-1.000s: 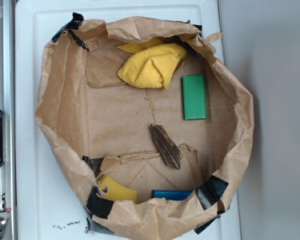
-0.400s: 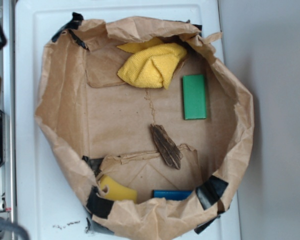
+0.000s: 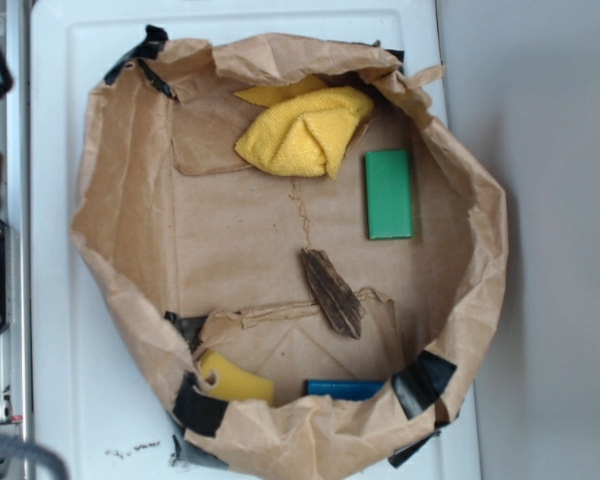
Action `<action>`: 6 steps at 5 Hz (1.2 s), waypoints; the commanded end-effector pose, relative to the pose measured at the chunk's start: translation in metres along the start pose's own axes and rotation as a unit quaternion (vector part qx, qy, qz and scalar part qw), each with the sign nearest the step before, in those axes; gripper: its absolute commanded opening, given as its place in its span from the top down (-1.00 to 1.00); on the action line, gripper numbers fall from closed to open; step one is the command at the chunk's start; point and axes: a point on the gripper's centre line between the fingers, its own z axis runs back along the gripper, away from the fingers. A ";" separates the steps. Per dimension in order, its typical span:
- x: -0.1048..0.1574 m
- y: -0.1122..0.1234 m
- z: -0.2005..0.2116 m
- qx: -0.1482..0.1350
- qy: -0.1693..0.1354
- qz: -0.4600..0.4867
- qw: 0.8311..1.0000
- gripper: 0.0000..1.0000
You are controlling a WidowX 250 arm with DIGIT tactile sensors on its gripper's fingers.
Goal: Grab the wood chip.
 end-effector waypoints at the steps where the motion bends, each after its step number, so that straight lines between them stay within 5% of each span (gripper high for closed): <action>1: 0.043 0.002 -0.008 -0.030 -0.021 -0.058 0.998 -1.00; 4: 0.148 0.030 -0.083 -0.064 0.030 -0.227 0.971 -1.00; 6: 0.148 0.030 -0.083 -0.064 0.030 -0.227 0.971 -1.00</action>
